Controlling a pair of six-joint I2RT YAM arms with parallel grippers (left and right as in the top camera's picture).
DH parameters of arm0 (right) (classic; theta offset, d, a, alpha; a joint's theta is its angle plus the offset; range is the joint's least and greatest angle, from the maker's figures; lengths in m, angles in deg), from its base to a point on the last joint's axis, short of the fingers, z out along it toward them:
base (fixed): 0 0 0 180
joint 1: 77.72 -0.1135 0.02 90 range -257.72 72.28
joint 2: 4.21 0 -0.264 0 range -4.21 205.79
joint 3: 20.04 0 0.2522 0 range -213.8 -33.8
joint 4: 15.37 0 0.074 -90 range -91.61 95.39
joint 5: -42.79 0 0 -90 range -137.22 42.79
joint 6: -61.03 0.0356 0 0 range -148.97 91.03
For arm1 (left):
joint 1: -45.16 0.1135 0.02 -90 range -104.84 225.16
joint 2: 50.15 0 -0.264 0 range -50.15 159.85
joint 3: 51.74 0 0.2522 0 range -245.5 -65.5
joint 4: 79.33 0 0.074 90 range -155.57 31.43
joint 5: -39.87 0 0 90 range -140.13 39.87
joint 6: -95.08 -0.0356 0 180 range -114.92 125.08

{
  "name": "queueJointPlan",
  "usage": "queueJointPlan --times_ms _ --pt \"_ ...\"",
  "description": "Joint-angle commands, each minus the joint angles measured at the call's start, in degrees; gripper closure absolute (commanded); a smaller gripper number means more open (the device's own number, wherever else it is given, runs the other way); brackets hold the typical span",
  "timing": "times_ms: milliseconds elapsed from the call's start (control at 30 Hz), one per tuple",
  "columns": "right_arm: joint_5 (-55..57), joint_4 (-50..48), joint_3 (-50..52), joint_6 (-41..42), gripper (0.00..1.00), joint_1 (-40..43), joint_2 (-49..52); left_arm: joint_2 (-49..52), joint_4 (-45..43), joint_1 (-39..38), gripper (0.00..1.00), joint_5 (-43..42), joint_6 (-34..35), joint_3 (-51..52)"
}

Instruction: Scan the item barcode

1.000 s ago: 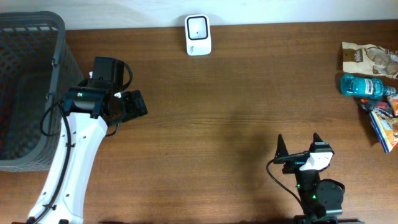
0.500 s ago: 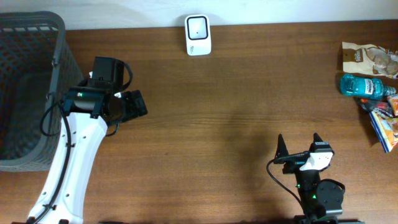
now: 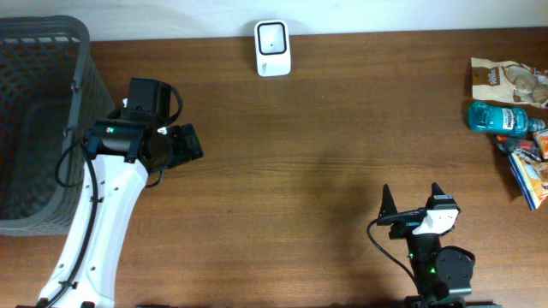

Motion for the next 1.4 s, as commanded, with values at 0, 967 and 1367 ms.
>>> queueJointPlan --times_ms 0,967,1367 --pt "0.48 0.20 0.48 0.07 0.02 0.57 -0.59 -0.66 0.02 0.28 0.01 0.61 0.66 -0.57" --pt "0.48 0.20 0.48 0.07 0.02 0.57 -0.59 -25.29 -22.56 0.46 0.01 -3.10 -22.45 24.57" --pt "0.48 0.20 0.48 0.07 0.02 0.57 -0.59 -63.04 -34.99 5.68 0.01 -6.25 -27.82 52.04"
